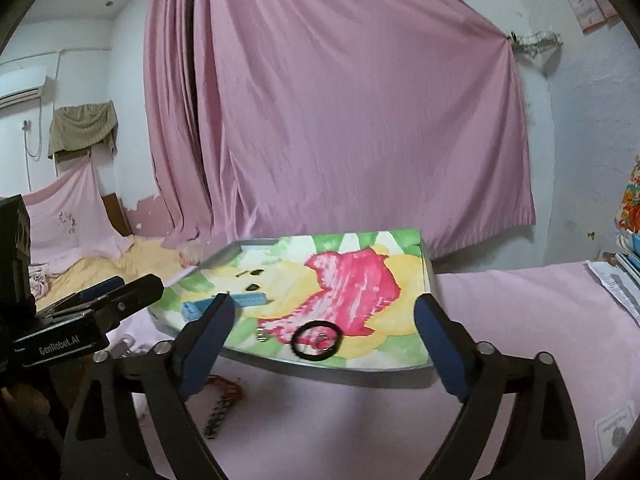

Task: Organize jewelry
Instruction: 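Withdraw both tools from the tray toward the hair clips, then grasp the beige claw clip with the left tool while the right tool grasps the white hair clip, then carry both clips over the tray and open both tools, then withdraw both tools from the tray toward the remaining items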

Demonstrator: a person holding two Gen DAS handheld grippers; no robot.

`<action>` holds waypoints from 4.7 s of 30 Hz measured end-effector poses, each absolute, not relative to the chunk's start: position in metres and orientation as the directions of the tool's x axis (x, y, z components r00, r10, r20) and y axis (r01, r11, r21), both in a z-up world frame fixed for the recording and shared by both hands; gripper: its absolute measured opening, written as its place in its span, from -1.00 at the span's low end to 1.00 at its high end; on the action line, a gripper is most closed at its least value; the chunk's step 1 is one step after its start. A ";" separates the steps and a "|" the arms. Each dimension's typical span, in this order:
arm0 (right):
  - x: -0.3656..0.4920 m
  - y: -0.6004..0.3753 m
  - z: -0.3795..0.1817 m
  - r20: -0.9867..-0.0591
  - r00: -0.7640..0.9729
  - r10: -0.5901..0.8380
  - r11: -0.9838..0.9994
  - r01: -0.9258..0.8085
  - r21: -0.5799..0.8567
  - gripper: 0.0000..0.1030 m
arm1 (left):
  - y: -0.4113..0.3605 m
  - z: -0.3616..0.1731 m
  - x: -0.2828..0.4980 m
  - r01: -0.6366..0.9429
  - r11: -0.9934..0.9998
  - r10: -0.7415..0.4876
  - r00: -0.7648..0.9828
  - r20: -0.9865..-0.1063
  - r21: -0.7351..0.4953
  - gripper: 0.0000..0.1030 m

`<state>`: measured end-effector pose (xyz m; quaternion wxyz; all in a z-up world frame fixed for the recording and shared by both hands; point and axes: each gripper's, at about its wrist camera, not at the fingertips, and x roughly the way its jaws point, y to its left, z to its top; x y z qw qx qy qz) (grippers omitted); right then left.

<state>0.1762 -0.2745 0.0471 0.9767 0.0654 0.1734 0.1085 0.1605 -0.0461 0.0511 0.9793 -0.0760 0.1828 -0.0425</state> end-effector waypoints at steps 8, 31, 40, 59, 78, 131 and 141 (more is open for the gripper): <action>0.139 -0.248 0.040 -0.265 0.937 0.230 0.971 -0.202 0.127 0.79 | -0.015 0.042 0.118 0.009 0.990 -0.053 0.948 -0.315 -0.142 1.00; 0.130 -0.158 -0.002 -0.480 0.813 0.328 0.941 -0.328 0.087 0.78 | 0.056 -0.002 0.119 0.032 0.987 -0.107 0.863 -0.493 -0.160 0.99; 0.135 -0.141 -0.012 -0.548 0.761 0.347 0.929 -0.359 0.090 0.18 | 0.061 -0.016 0.137 0.088 0.970 -0.204 0.796 -0.569 -0.224 0.46; 0.144 -0.114 -0.023 -0.631 0.673 0.386 0.899 -0.427 0.095 -0.50 | 0.049 -0.020 0.161 0.129 0.964 -0.253 0.707 -0.660 -0.232 -0.12; 0.146 -0.164 0.017 -0.514 0.765 0.388 0.915 -0.386 0.117 -0.74 | 0.026 0.022 0.164 0.140 0.953 -0.267 0.807 -0.527 -0.268 -0.13; 0.321 -0.284 -0.001 -0.629 0.713 0.310 0.948 -0.185 0.258 -0.19 | -0.094 0.023 0.310 0.181 0.961 -0.275 0.676 -0.683 -0.209 0.38; 0.256 -0.282 0.028 -0.472 0.848 0.242 0.963 -0.151 0.222 0.57 | -0.057 0.042 0.235 0.082 0.977 -0.165 0.873 -0.459 -0.195 1.00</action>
